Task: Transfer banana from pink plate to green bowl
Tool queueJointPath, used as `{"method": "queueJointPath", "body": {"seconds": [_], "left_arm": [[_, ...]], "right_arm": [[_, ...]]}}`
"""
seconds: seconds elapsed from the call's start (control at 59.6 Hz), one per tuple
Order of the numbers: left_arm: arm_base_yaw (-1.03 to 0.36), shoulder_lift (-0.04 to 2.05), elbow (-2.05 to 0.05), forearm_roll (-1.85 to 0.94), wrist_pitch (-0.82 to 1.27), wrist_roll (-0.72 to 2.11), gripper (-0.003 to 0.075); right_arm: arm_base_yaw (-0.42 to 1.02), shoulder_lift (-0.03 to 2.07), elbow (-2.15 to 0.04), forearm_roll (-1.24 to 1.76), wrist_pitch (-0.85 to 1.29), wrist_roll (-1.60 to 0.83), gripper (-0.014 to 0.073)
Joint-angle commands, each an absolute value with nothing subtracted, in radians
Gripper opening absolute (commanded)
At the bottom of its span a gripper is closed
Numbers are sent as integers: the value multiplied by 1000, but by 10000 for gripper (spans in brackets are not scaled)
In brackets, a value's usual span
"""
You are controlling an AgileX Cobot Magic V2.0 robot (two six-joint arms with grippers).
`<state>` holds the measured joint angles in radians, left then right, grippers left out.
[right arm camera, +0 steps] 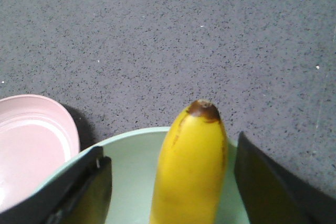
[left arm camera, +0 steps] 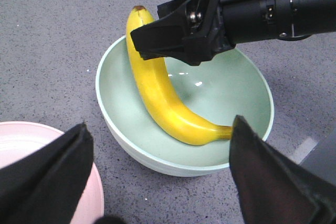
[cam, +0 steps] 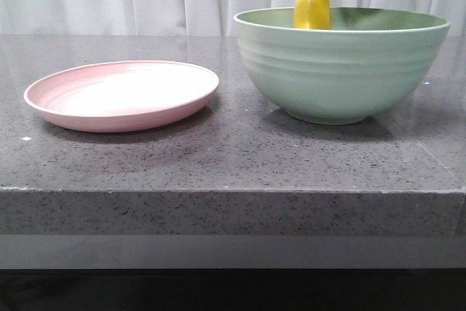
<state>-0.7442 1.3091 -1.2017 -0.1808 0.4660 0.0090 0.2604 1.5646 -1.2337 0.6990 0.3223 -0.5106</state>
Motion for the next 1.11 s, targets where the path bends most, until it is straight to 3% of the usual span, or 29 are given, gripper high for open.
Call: {"method": "queueJointPath", "body": {"seconds": [0.0, 0.084, 0.185, 0.336, 0.419, 0.487, 0.654, 0.856, 1.091], "left_arm": [[-753, 1277, -1236, -194, 393, 8, 535], [-753, 1277, -1236, -194, 393, 8, 534], [-753, 1277, -1236, -173, 384, 8, 480], [-745, 1277, -1236, -143, 365, 8, 251], [-725, 1277, -1236, -141, 349, 8, 76], [-700, 1277, -1236, -137, 338, 8, -20], [-589, 1277, -1236, -120, 284, 8, -20], [-336, 1253, -1231, -99, 294, 8, -20], [-119, 1139, -1088, -99, 243, 10, -20]], "right_arm": [[254, 1523, -1270, 704, 288, -518, 517], [254, 1515, -1270, 704, 301, -518, 488], [254, 1498, -1270, 704, 307, -518, 359], [254, 1470, -1270, 704, 302, -518, 109], [254, 1459, -1270, 704, 298, -518, 5], [254, 1449, -1270, 703, 299, -518, -47], [254, 1412, -1269, 658, 298, -518, -88], [196, 1316, -1240, 606, 322, -517, -88], [122, 1116, -1052, 606, 225, -517, -88]]}}
